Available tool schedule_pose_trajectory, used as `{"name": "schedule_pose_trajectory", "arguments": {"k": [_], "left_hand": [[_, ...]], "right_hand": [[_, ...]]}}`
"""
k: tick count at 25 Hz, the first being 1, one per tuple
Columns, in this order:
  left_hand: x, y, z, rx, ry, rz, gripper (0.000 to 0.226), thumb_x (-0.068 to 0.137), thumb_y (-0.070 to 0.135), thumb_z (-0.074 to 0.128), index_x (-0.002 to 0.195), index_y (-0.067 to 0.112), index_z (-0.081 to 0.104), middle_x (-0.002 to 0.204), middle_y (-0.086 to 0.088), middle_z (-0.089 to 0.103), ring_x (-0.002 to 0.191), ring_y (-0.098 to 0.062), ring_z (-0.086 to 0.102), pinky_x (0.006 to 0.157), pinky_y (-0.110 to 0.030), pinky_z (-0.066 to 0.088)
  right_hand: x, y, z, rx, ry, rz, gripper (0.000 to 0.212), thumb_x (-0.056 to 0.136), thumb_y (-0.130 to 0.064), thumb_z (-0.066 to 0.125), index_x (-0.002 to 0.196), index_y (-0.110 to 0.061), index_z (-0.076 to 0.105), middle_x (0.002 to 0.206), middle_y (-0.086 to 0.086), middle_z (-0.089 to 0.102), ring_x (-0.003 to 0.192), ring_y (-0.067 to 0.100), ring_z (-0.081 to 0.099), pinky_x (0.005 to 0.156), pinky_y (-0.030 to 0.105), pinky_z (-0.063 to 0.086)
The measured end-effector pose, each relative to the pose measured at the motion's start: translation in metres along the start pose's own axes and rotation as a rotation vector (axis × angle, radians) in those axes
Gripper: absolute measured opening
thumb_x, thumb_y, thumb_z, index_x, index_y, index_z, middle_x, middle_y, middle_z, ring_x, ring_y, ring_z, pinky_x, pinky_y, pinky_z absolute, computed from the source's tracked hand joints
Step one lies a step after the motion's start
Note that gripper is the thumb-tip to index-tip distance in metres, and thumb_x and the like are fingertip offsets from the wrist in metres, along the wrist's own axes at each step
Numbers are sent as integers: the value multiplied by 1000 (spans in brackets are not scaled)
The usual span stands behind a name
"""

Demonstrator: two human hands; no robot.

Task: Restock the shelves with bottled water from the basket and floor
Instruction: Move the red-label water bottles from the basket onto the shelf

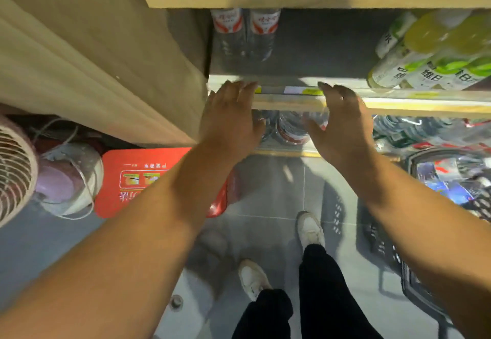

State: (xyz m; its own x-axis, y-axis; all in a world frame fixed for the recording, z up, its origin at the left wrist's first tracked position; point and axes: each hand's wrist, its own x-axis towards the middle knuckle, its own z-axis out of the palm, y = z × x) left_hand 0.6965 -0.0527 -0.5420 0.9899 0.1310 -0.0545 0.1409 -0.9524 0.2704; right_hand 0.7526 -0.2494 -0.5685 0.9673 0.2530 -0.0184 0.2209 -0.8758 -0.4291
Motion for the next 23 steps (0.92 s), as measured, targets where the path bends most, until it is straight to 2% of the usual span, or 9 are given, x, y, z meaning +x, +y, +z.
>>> {"name": "schedule_pose_trajectory", "arguments": {"k": [3,6,10,12,15,17,21,23], "left_hand": [[-33,24,-4,52,-39,61,70,84,38,60,146,12,40,147,-14,44,142,-36,33,115,-52,26],[-61,62,-4,2,3,121,67,83,38,60,141,9,46,144,-17,48,140,-39,36,114,-54,28],[-83,123,4,78,47,262,67,82,46,46,134,5,54,133,-20,57,130,-39,50,108,-51,41],[-85,157,19,99,-5,350,67,83,47,47,135,5,52,134,-20,56,131,-39,49,109,-51,40],[-80,212,45,131,-126,374,69,85,46,60,141,8,46,143,-15,48,138,-35,40,113,-48,35],[-73,255,64,124,-195,405,72,83,45,66,142,10,44,145,-13,46,136,-35,39,113,-49,35],[-63,327,102,6,-190,573,68,77,36,68,133,1,54,131,-22,55,122,-43,52,99,-60,45],[-58,363,117,98,-297,576,72,80,42,69,140,6,48,137,-18,52,132,-38,46,110,-55,37]], "right_hand": [[-52,13,-31,-132,18,34,69,82,-51,52,145,-24,42,145,13,45,134,36,40,106,51,37],[-103,38,-52,-164,101,115,66,82,-51,49,142,-24,45,144,14,47,136,38,39,108,55,34],[-151,87,-63,-194,-14,305,77,81,-60,33,149,-26,32,152,12,39,142,35,32,111,54,30],[-172,118,-66,-208,-49,413,80,81,-63,28,153,-28,23,155,10,34,143,33,30,114,51,26],[-199,160,-73,-167,-91,571,74,90,-60,39,154,-31,16,159,8,24,145,31,21,118,46,20],[-215,191,-82,-108,-117,636,72,92,-56,42,154,-31,14,161,8,18,146,33,17,118,48,19],[-241,255,-101,23,-138,777,72,92,-47,53,153,-33,18,161,6,18,148,31,14,119,51,15],[-256,286,-108,50,-109,839,72,90,-43,58,152,-31,23,160,8,23,147,32,18,119,51,17]]}}
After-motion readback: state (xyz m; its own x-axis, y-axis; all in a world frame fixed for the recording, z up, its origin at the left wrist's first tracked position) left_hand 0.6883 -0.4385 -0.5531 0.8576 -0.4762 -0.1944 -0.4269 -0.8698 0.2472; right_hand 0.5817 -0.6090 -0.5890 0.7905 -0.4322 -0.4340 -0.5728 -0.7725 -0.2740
